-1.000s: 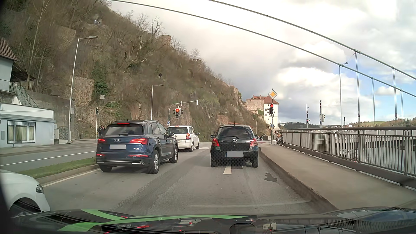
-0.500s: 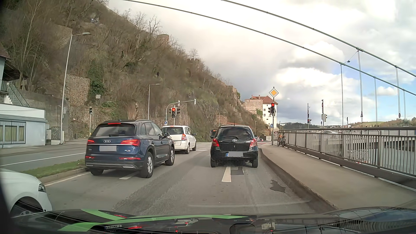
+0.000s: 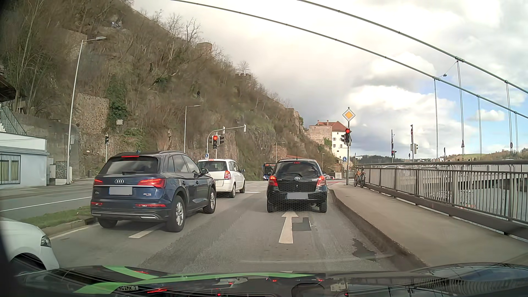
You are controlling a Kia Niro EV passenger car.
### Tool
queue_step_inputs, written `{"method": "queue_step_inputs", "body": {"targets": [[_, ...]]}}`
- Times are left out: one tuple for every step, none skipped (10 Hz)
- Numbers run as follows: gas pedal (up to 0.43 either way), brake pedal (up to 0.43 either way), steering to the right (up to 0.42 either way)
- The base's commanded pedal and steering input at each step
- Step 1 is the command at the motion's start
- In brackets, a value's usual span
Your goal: Follow the waypoints while adhering to traffic rules and regulations
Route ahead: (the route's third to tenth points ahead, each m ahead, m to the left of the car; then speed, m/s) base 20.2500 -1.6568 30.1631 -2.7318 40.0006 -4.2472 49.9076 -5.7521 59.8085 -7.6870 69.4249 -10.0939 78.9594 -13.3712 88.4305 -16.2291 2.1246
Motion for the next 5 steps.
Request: {"method": "queue_step_inputs", "body": {"targets": [[0.0,0.0,0.018],[0.0,0.0,0.018],[0.0,0.0,0.018],[0.0,0.0,0.018],[0.0,0.0,0.018]]}}
